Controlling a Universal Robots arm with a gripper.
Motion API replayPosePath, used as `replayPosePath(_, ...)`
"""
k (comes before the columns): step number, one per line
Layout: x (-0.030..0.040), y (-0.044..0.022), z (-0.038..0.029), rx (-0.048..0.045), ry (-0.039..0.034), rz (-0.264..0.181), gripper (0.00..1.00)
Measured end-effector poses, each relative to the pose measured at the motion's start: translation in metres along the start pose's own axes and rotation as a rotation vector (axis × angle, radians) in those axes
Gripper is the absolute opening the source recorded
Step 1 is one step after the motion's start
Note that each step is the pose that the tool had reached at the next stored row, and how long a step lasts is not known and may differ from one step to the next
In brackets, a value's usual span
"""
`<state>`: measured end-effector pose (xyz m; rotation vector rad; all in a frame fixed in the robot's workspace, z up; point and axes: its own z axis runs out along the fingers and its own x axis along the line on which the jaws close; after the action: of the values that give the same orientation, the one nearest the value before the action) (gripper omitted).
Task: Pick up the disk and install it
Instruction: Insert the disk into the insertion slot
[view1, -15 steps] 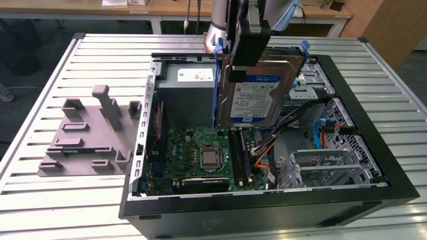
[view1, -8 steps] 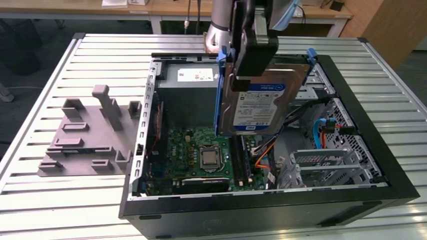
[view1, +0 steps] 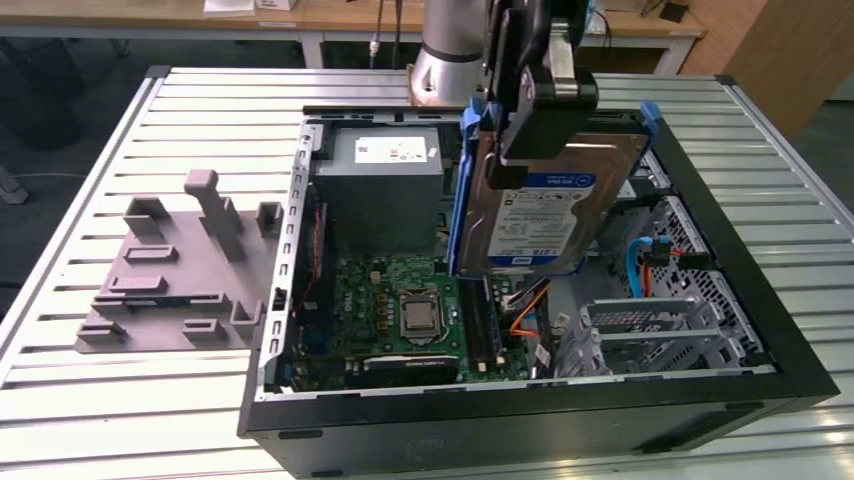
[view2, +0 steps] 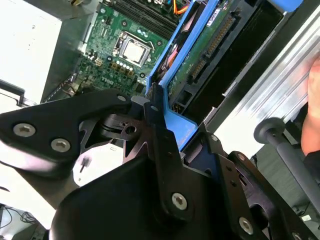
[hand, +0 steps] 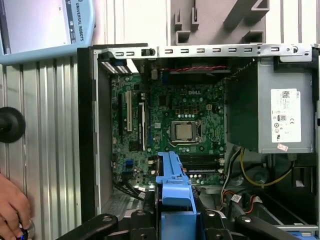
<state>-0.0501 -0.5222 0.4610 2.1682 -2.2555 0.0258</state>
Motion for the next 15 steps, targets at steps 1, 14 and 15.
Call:
replayPosePath(1,0.0022,-0.0001,0.0001,0.0000,-0.0001,0.000,0.36)
replayPosePath(14,0.0068,-0.0003,0.0002,0.0000,-0.0001,0.000,0.36)
replayPosePath(15,0.0069,-0.0003,0.0002,0.0000,-0.0001,0.000,0.36)
